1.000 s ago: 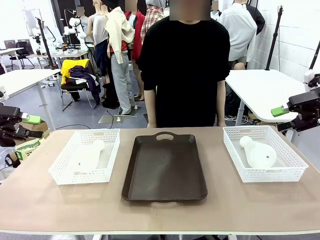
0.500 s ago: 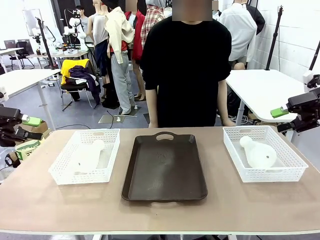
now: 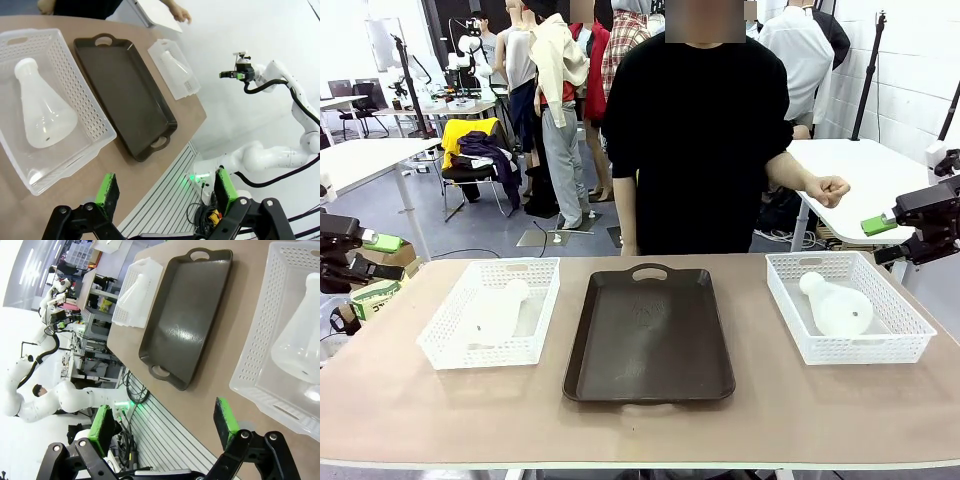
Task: Prepare the laboratory tools.
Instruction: Pick up the Big flask that the person points to.
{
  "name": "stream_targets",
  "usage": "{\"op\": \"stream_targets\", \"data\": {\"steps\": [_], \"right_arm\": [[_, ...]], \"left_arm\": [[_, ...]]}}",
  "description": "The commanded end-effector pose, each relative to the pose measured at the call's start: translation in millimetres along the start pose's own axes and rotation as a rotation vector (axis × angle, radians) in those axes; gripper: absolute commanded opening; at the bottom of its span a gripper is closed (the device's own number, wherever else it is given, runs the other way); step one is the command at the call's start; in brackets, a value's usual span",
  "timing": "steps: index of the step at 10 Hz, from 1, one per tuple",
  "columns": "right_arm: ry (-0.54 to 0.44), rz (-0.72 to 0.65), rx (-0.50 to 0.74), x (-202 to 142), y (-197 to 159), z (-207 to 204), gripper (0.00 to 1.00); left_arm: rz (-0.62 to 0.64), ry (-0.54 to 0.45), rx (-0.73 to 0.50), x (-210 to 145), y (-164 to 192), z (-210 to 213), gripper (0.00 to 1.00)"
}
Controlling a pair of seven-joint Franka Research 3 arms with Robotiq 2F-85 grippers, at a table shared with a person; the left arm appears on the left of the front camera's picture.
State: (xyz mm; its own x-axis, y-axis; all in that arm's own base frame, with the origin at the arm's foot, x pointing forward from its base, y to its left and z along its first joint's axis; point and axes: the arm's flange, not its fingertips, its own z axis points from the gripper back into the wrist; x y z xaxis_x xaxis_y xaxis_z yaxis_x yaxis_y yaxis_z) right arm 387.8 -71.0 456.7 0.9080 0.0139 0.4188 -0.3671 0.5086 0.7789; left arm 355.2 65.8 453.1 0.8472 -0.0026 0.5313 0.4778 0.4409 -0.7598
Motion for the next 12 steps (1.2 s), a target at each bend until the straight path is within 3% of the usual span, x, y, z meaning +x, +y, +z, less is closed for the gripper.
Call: {"op": "stream_targets", "data": {"steps": [1, 12], "right_arm": [[-0.004, 0.002, 0.011, 0.3, 0.4, -0.1, 1.0], [-0.004, 0.002, 0.011, 0.3, 0.4, -0.1, 1.0]], "left_arm": [[-0.011, -0.023, -0.018, 2.8, 1.8, -1.0, 1.0], [-0.011, -0.023, -0.018, 2.8, 1.8, -1.0, 1.0]]}}
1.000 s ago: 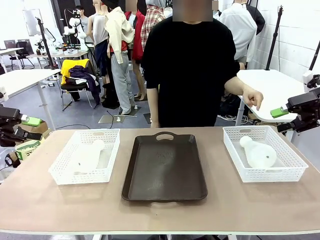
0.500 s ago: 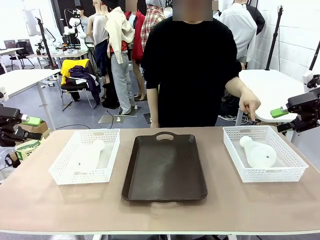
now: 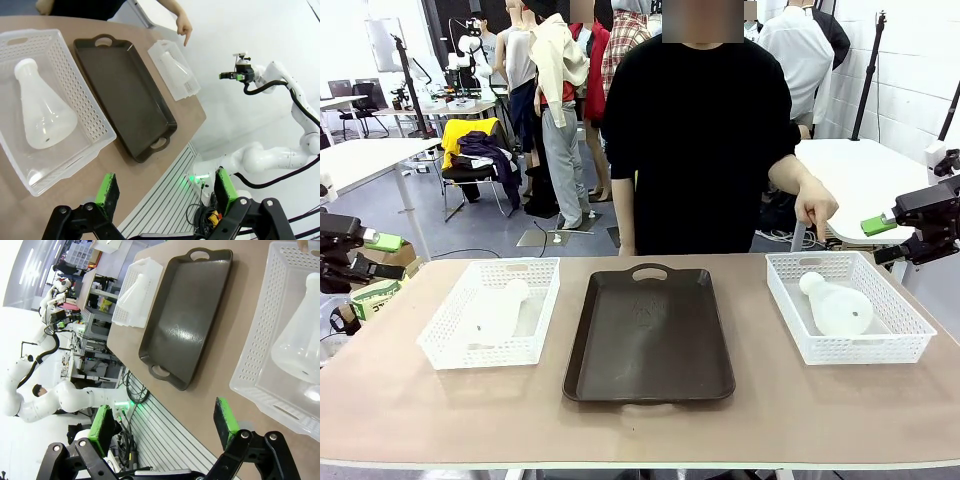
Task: Prepare the laboratory tools.
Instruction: Pick up the Big flask that the person points to.
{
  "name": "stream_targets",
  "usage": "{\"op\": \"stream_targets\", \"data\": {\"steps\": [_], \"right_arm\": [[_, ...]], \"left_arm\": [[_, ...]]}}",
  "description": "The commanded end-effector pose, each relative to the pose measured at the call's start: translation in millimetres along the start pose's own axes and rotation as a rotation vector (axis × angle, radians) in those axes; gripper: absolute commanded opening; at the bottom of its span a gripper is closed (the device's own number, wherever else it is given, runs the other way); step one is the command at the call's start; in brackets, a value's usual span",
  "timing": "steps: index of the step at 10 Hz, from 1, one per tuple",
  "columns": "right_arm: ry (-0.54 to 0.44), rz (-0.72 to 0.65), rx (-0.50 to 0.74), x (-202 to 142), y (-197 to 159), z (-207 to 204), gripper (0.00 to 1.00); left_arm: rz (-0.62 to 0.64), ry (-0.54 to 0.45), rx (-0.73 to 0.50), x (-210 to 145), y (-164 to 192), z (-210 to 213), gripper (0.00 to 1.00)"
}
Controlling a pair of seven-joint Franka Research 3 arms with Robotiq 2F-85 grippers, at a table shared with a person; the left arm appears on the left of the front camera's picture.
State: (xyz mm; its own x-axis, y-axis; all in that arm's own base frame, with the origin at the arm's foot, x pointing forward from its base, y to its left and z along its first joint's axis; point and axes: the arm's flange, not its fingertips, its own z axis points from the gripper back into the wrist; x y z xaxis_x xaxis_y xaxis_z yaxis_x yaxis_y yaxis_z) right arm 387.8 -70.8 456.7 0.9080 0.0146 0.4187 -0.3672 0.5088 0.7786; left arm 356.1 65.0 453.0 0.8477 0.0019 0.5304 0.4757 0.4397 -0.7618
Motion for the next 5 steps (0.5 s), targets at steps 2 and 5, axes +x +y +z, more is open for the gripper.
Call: {"op": "stream_targets", "data": {"steps": [2, 5], "right_arm": [[-0.003, 0.101, -0.105, 10, 13, 16, 1.0], [0.094, 0.364, -0.375, 59, 42, 40, 1.0]], "left_arm": [[-0.014, -0.019, -0.017, 2, 2, 0, 1.0], [-0.014, -0.019, -0.017, 2, 2, 0, 1.0]]}}
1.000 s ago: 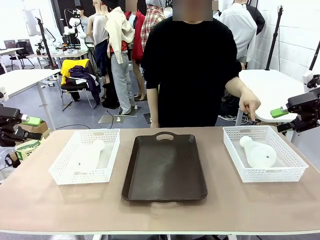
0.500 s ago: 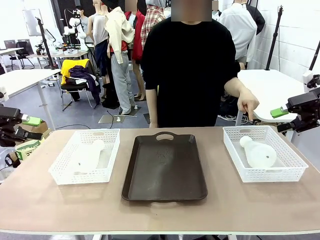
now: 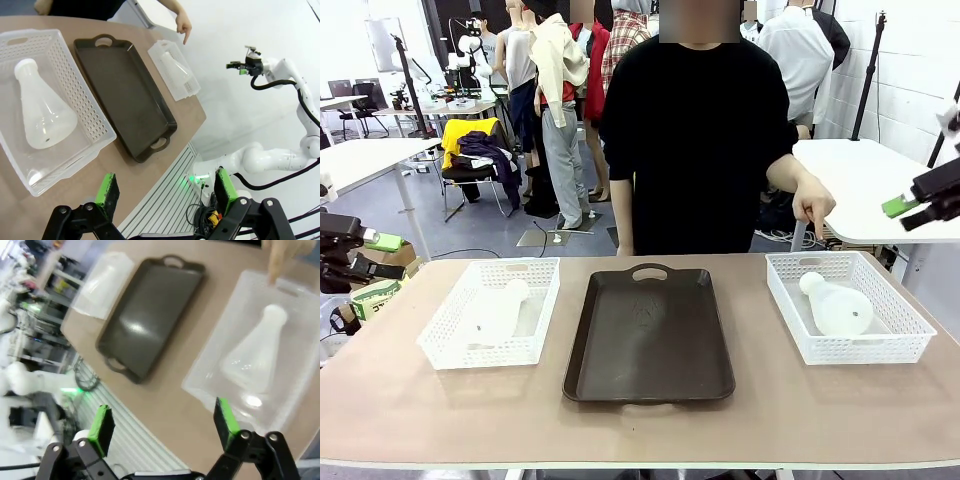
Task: Prepare the laboratory tools.
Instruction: Pick up the Big flask that the person points to.
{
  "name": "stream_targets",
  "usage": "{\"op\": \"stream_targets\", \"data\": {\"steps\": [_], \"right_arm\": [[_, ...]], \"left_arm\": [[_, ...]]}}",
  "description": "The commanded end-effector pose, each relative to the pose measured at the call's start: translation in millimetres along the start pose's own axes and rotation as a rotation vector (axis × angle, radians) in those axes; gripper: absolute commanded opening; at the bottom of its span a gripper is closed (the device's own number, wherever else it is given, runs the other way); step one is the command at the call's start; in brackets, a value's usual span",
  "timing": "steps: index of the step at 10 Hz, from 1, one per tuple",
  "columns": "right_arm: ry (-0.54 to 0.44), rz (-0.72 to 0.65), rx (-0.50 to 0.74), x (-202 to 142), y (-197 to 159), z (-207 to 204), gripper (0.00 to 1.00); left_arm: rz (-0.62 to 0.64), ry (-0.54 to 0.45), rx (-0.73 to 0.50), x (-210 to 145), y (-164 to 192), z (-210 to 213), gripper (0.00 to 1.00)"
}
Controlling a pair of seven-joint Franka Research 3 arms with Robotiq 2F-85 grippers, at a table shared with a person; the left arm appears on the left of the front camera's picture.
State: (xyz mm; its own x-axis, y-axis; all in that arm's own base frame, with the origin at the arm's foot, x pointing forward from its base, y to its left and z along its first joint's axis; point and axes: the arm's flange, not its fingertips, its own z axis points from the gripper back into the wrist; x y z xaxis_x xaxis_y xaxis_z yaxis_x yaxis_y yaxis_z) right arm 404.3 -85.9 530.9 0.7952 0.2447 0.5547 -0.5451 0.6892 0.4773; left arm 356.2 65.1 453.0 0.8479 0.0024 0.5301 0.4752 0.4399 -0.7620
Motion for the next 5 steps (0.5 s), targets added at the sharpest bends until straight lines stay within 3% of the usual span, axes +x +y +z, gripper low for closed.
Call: {"op": "stream_targets", "data": {"steps": [1, 3, 5], "right_arm": [[0.062, 0.14, -0.153, 34, -1, -6, 1.0], [0.211, 0.222, -0.279, 71, 9, -45, 1.0], [0.31, 0.225, -0.433, 86, 12, -94, 1.0]], "left_arm": [[-0.014, -0.019, -0.017, 2, 1, 0, 1.0], [-0.014, -0.019, -0.017, 2, 1, 0, 1.0], [-0.014, -0.019, -0.017, 2, 1, 0, 1.0]]}}
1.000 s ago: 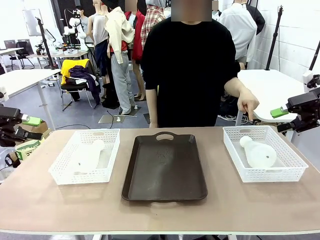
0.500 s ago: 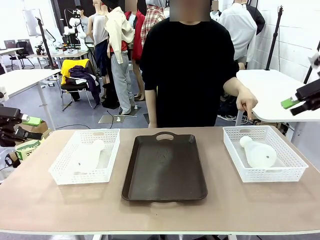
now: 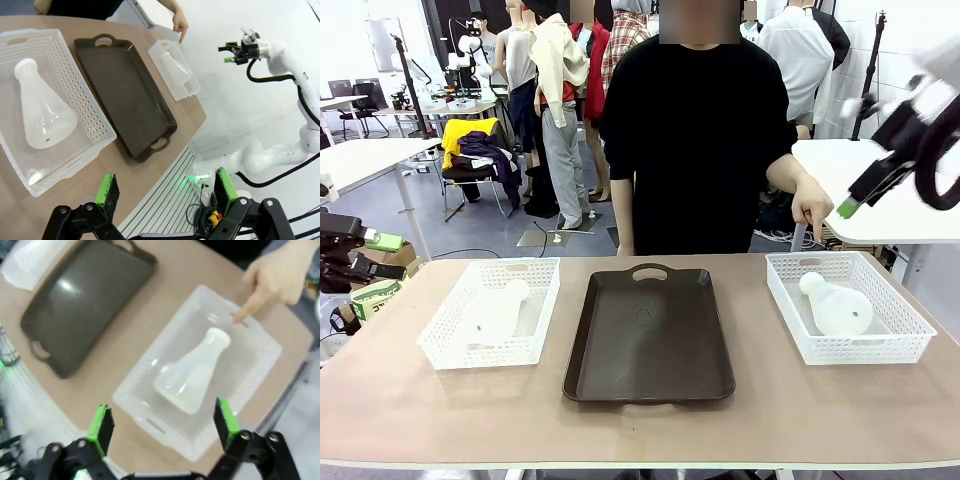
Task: Prepare the laboratory tools.
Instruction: Pick up the Big flask that the person points to.
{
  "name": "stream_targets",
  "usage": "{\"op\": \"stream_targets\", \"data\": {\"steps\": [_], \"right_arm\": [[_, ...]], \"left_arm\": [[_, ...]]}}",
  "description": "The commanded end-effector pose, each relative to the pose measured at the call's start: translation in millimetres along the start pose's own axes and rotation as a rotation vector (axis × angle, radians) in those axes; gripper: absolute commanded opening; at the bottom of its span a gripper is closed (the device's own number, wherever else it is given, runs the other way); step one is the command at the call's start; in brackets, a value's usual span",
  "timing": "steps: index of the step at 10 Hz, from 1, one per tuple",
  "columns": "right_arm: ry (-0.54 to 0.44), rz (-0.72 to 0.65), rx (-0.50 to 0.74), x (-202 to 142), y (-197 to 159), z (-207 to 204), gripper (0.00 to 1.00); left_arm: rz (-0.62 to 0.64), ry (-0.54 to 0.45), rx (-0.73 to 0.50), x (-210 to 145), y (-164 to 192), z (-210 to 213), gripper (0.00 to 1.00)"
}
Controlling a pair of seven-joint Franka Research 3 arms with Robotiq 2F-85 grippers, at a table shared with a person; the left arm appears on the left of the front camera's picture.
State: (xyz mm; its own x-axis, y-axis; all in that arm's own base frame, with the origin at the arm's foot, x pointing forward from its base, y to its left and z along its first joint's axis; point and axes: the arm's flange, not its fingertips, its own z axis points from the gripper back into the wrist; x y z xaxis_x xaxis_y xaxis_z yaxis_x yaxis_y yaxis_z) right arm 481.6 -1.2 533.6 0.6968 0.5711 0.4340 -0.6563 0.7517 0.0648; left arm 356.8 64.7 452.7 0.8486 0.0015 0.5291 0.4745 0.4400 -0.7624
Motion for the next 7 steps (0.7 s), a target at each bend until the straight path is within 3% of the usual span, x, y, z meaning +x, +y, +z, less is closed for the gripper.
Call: {"op": "stream_targets", "data": {"steps": [1, 4, 7], "right_arm": [[0.138, -0.057, -0.159, 14, 6, -46, 1.0], [0.257, -0.14, -0.371, 20, 16, -114, 1.0], [0.31, -0.254, -0.367, 17, 10, -165, 1.0]], "left_arm": [[-0.015, -0.02, -0.017, 2, 1, 1, 1.0], [-0.015, -0.02, -0.017, 2, 1, 1, 1.0], [-0.015, -0.02, -0.017, 2, 1, 1, 1.0]]}}
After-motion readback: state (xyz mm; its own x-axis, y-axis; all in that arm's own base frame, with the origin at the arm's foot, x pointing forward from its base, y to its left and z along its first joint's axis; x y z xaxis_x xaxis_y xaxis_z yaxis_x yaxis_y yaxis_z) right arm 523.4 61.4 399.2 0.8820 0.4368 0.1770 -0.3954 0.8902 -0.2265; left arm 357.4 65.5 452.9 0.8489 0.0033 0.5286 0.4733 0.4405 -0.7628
